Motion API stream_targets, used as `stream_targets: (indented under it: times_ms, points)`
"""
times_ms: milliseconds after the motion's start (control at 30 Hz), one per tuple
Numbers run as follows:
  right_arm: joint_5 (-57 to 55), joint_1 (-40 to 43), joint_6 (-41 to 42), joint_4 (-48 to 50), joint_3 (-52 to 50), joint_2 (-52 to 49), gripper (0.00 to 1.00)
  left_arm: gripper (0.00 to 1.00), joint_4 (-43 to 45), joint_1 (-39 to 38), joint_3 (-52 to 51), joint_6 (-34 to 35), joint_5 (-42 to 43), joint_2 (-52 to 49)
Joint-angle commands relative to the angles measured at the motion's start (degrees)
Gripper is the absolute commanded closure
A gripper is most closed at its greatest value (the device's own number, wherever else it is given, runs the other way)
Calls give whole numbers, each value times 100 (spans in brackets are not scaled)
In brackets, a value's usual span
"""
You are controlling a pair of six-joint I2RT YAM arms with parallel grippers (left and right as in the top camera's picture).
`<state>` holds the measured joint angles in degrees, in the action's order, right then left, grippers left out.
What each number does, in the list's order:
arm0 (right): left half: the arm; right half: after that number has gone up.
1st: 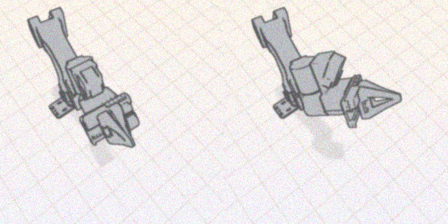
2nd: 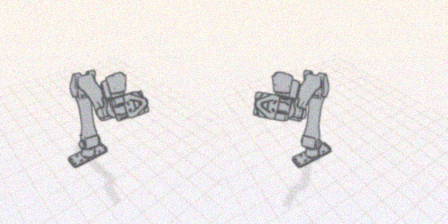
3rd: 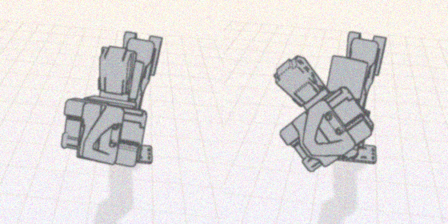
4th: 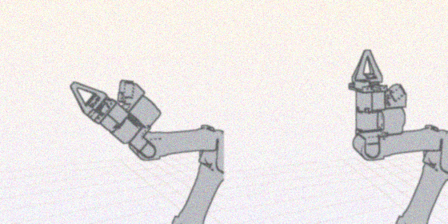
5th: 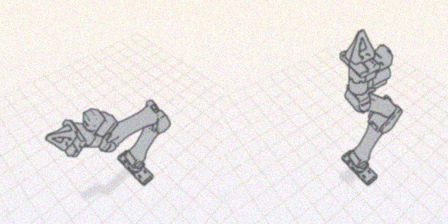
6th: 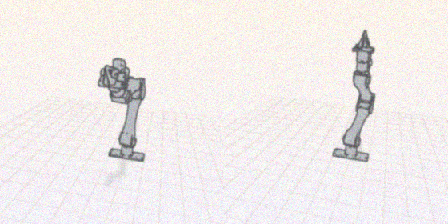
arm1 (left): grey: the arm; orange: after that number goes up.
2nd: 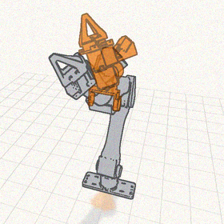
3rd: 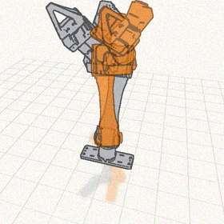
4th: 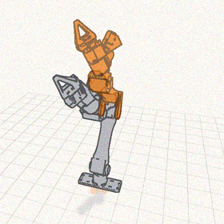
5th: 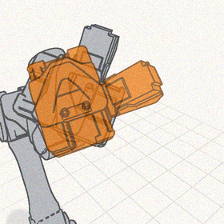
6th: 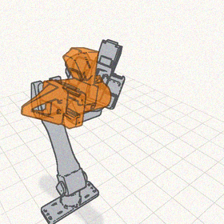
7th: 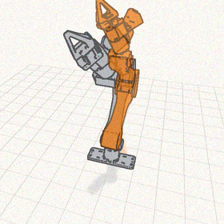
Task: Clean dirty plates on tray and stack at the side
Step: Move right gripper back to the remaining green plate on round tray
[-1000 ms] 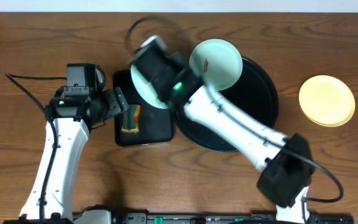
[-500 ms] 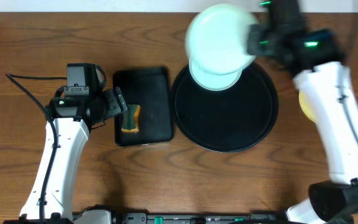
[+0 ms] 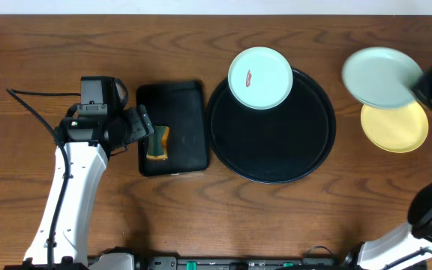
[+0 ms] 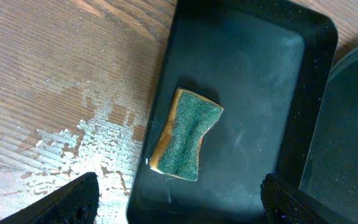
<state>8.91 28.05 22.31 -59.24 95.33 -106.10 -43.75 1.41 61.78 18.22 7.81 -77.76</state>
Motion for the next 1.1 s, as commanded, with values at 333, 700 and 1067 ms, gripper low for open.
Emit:
stream_targets:
  times_ms: [333, 700, 1067]
  points:
    - [551, 1198, -588, 1360, -1856, 11, 98, 16, -35, 17, 81, 9, 50, -15]
    - [1451, 866, -697, 1845, -1849, 1051, 49, 16, -35, 17, 81, 9, 50, -15]
    - [1453, -1045, -942, 2212, -1851, 2623, 46, 16, -35, 17, 81, 9, 50, -15]
